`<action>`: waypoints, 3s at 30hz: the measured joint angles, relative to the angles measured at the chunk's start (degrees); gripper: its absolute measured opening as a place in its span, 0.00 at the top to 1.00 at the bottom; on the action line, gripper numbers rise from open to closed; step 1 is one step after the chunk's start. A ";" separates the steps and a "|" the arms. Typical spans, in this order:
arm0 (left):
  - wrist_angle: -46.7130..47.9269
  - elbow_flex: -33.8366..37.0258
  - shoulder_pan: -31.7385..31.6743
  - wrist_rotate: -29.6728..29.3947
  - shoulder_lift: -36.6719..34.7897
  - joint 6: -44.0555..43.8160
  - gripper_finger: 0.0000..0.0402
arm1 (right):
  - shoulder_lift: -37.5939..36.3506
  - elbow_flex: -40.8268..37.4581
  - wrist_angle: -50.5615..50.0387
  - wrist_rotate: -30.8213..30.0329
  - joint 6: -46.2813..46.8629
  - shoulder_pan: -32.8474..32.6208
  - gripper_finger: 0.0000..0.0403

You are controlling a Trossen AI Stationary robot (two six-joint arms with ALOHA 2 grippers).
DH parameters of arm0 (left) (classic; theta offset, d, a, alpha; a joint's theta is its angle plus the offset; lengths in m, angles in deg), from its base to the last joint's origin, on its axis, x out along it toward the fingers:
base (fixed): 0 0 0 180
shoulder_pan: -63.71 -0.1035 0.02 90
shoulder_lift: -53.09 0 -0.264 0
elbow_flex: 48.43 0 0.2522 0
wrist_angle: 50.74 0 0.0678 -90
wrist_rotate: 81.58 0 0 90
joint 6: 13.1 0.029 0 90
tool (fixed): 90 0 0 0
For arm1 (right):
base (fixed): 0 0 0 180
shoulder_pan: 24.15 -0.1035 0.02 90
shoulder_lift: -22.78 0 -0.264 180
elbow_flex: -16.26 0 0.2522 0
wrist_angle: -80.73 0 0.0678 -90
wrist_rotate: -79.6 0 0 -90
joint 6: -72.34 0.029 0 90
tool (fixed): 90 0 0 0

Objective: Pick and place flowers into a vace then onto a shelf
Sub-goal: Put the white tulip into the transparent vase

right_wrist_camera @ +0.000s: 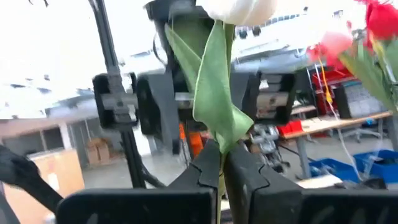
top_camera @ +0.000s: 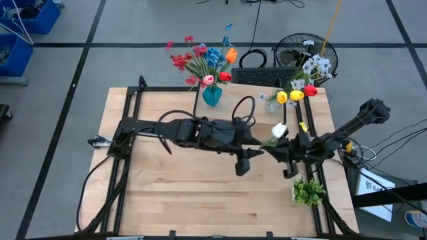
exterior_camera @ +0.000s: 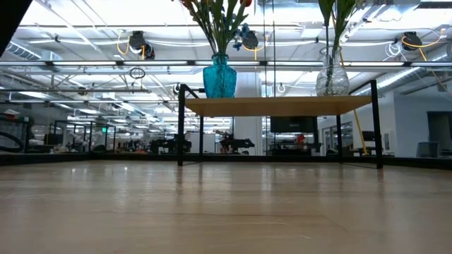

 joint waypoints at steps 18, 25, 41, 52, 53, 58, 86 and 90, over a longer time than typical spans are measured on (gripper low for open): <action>-6.15 0.02 -2.58 5.29 1.08 1.81 0.82 | -1.44 0.11 -0.03 0.14 -0.59 -0.62 0.99; -7.29 0.07 -3.32 3.53 0.75 4.65 0.92 | -1.52 0.13 -0.23 -0.53 -0.48 -0.58 0.94; -11.39 0.09 -3.71 -12.67 -2.90 13.96 1.00 | -1.30 -0.09 -14.45 -1.40 11.78 -3.35 0.71; -16.44 0.09 -0.38 -22.81 -3.81 21.84 1.00 | -1.40 0.04 -18.81 -1.35 18.93 -7.75 0.59; -16.65 0.11 0.30 -24.68 -4.19 24.71 1.00 | -1.40 0.04 -18.94 -1.37 19.11 -7.99 0.59; -17.99 0.03 2.51 -34.06 -6.06 33.89 1.00 | -1.47 0.04 -18.84 -1.37 19.13 -8.55 0.60; -42.97 0.07 -2.33 -50.40 0.45 110.35 1.00 | -1.45 0.04 -19.39 -1.51 18.93 -8.51 0.60; -50.11 0.04 -5.04 -45.02 0.38 112.38 1.00 | -1.45 0.04 -19.37 -1.59 18.94 -8.51 0.60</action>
